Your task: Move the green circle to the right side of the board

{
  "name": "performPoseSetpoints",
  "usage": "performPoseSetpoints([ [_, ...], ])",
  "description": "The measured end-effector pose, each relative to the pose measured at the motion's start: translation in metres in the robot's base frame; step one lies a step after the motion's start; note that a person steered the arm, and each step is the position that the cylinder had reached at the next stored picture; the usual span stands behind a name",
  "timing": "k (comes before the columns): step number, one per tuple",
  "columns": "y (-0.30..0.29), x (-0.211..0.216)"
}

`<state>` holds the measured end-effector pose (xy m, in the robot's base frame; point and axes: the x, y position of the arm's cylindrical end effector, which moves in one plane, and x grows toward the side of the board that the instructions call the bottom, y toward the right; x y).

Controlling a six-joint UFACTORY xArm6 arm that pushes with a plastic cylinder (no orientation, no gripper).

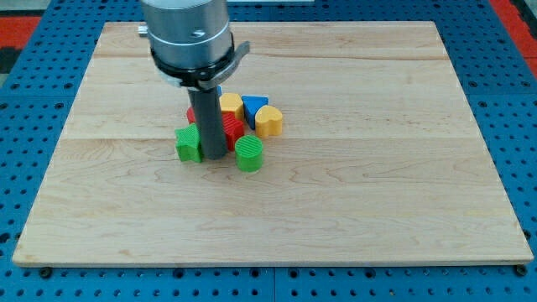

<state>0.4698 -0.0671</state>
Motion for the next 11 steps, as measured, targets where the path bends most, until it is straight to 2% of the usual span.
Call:
performPoseSetpoints([
  [1, 0.005, -0.004],
  [3, 0.016, -0.049],
  [5, -0.015, -0.002],
  [6, -0.013, 0.007],
  [7, 0.039, 0.011],
  [8, 0.063, 0.011],
  [10, 0.1, 0.005],
  [11, 0.1, 0.004],
])
